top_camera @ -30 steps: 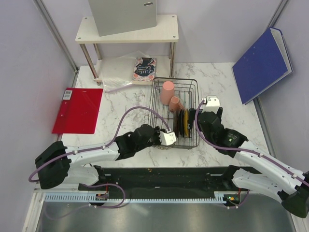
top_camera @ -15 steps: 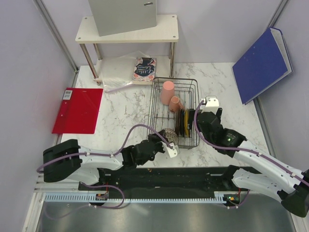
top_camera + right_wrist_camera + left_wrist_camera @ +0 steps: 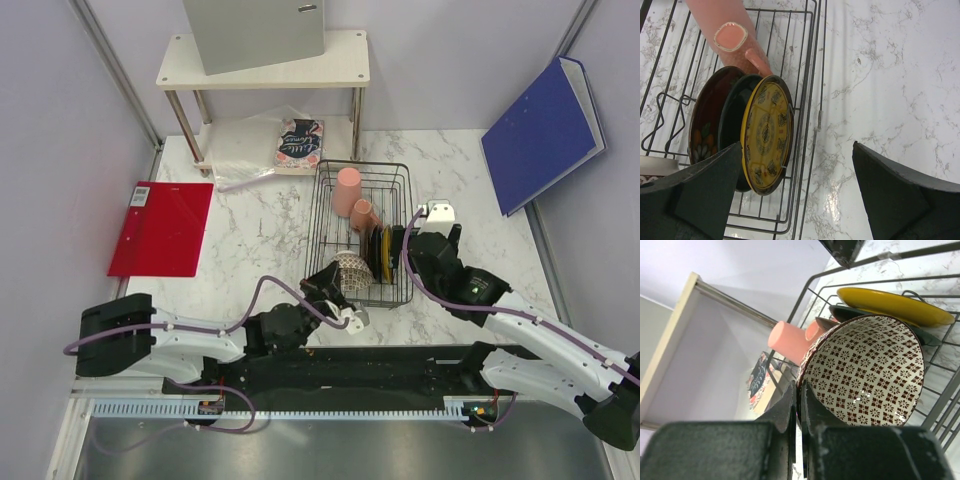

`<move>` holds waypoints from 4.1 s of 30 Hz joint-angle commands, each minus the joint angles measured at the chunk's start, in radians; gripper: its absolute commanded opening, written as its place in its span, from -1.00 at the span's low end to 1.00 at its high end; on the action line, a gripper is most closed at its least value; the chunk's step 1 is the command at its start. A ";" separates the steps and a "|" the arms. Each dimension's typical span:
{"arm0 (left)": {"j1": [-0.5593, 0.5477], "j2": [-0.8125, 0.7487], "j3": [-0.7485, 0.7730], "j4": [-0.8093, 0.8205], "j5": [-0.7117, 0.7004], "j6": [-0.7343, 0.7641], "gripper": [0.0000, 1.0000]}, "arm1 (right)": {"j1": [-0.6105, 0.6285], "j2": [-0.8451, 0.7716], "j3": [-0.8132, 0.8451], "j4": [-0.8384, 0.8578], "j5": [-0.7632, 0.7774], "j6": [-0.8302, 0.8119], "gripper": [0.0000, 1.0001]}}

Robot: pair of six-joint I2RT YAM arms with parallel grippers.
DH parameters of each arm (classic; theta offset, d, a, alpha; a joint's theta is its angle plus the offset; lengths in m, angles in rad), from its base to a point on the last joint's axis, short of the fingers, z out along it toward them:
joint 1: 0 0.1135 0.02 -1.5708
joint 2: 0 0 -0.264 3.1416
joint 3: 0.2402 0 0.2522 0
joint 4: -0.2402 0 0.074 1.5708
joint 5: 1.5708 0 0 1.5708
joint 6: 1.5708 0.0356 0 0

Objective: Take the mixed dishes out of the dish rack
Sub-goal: Pick up the bowl from the dish rack, then place the bowl at the center of the board.

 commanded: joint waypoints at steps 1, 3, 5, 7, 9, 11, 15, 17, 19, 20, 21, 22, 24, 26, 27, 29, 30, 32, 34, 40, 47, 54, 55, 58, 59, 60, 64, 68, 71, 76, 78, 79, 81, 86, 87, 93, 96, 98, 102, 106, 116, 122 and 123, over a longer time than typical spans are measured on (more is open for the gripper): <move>-0.028 -0.107 0.033 0.079 -0.058 0.078 -0.97 | 0.001 -0.019 0.010 0.020 0.008 0.013 0.96; -0.036 -0.147 0.060 0.028 -0.066 0.069 -0.97 | -0.001 -0.025 0.020 0.015 0.005 0.013 0.96; -0.036 -0.216 0.085 -0.050 -0.079 0.048 -0.97 | 0.001 -0.031 0.036 0.005 -0.001 0.013 0.96; -0.036 -0.261 0.131 -0.122 -0.086 -0.015 -0.96 | 0.001 -0.039 0.060 0.000 -0.004 0.008 0.96; -0.036 -0.312 0.203 -0.219 -0.125 -0.126 -0.97 | 0.002 -0.048 0.088 -0.006 -0.005 0.003 0.96; -0.030 -0.310 0.295 -0.437 -0.241 -0.255 -0.97 | 0.001 -0.051 0.118 -0.008 -0.033 -0.021 0.91; 0.059 -0.177 0.766 -1.181 -0.158 -0.900 -0.97 | 0.001 -0.039 0.171 -0.023 -0.073 -0.030 0.65; 0.134 -0.093 0.931 -1.396 -0.037 -1.115 -0.97 | 0.002 -0.033 0.198 -0.035 -0.104 -0.038 0.54; 0.180 0.007 1.131 -1.587 0.052 -1.219 -0.97 | 0.001 -0.037 0.210 -0.040 -0.116 -0.032 0.51; 0.236 0.027 1.178 -1.612 0.172 -1.254 -0.96 | 0.001 -0.043 0.218 -0.045 -0.119 -0.018 0.51; 0.269 0.041 1.247 -1.636 0.230 -1.326 -0.97 | 0.001 -0.065 0.221 -0.045 -0.119 -0.014 0.51; 0.306 0.071 1.275 -1.674 0.293 -1.366 -0.97 | 0.001 -0.077 0.223 -0.046 -0.118 -0.006 0.53; 0.424 0.101 1.335 -1.710 0.477 -1.473 -0.97 | 0.001 -0.120 0.233 -0.048 -0.104 0.011 0.53; 0.488 0.147 1.360 -1.754 0.566 -1.532 -0.97 | 0.001 -0.146 0.250 -0.055 -0.087 0.025 0.54; 0.493 0.161 1.374 -1.768 0.562 -1.541 -0.96 | 0.001 -0.158 0.263 -0.064 -0.079 0.038 0.54; 0.499 0.200 1.383 -1.805 0.551 -1.558 -0.97 | 0.001 -0.157 0.310 -0.106 -0.056 0.065 0.54; 0.501 0.211 1.380 -1.813 0.560 -1.575 -0.97 | 0.001 -0.146 0.328 -0.123 -0.035 0.081 0.53; 0.502 0.230 1.369 -1.813 0.571 -1.592 -0.97 | 0.001 -0.125 0.387 -0.159 -0.038 0.091 0.55; 0.502 0.240 1.352 -1.814 0.572 -1.598 -0.97 | 0.001 -0.074 0.428 -0.178 -0.065 0.095 0.54; 0.502 0.242 1.331 -1.813 0.551 -1.621 -0.97 | 0.001 0.139 0.586 -0.295 -0.093 0.085 0.49; 0.495 0.207 1.302 -1.794 0.507 -1.615 -0.97 | 0.001 0.266 0.616 -0.318 -0.215 0.080 0.41; 0.493 0.159 1.243 -1.750 0.488 -1.610 -0.96 | 0.001 0.279 0.588 -0.321 -0.232 0.098 0.33; 0.493 0.158 1.240 -1.750 0.487 -1.609 -0.97 | 0.002 0.282 0.588 -0.324 -0.240 0.097 0.32; 0.492 0.149 1.231 -1.742 0.486 -1.609 -0.97 | 0.001 0.306 0.589 -0.328 -0.283 0.100 0.30; 0.492 0.144 1.223 -1.738 0.485 -1.609 -0.97 | 0.001 0.314 0.585 -0.330 -0.291 0.101 0.29; 0.492 0.133 1.217 -1.732 0.485 -1.609 -0.97 | 0.001 0.317 0.580 -0.327 -0.303 0.103 0.22; 0.492 0.115 1.203 -1.722 0.477 -1.607 -0.97 | 0.001 0.326 0.554 -0.308 -0.355 0.103 0.08; 0.492 0.101 1.185 -1.710 0.476 -1.604 -0.97 | 0.001 0.333 0.542 -0.298 -0.383 0.108 -0.32; 0.492 0.084 1.173 -1.702 0.477 -1.597 -0.97 | 0.001 0.326 0.539 -0.296 -0.369 0.115 -0.83; 0.493 0.067 1.176 -1.698 0.439 -1.554 -0.23 | 0.001 0.288 0.540 -0.305 -0.286 0.138 -1.00; 0.499 0.055 1.205 -1.724 0.366 -1.526 0.24 | -0.008 0.273 0.568 -0.330 -0.224 0.140 -1.00; 0.504 0.047 1.216 -1.733 0.324 -1.517 0.83 | -0.022 0.271 0.585 -0.366 -0.207 0.138 -1.00; 0.527 0.020 1.230 -1.748 0.296 -1.506 0.99 | -0.094 0.262 0.631 -0.391 -0.200 0.135 -1.00; 0.570 -0.057 1.138 -1.747 0.252 -1.560 0.99 | -0.362 0.251 0.680 -0.390 -0.335 0.153 -1.00; 0.571 -0.083 1.118 -1.741 0.249 -1.569 0.99 | -0.445 0.257 0.683 -0.385 -0.347 0.164 -1.00; 0.573 -0.164 0.955 -1.718 0.259 -1.643 0.99 | -0.706 0.418 0.700 -0.347 -0.358 0.288 -1.00; 0.573 -0.247 0.868 -1.705 0.255 -1.681 0.99 | -0.778 0.475 0.637 -0.270 -0.323 0.351 -1.00; 0.573 -0.324 0.793 -1.690 0.246 -1.695 0.99 | -0.802 0.478 0.547 -0.159 -0.300 0.387 -1.00; 0.574 -0.440 0.690 -1.666 0.250 -1.698 0.99 | -0.802 0.539 0.479 0.009 -0.226 0.355 -1.00; 0.573 -0.519 0.610 -1.661 0.243 -1.692 0.99 | -0.898 0.749 0.592 -0.051 -0.395 0.292 -1.00; 0.573 -0.568 0.544 -1.662 0.230 -1.693 0.99 | -0.952 0.955 0.651 -0.037 -0.475 0.263 -1.00; 0.573 -0.508 0.544 -1.659 0.236 -1.704 0.99 | -0.958 0.977 0.612 0.064 -0.464 0.197 -1.00; 0.573 -0.500 0.545 -1.661 0.235 -1.707 0.99 | -0.958 0.981 0.608 0.081 -0.457 0.184 -1.00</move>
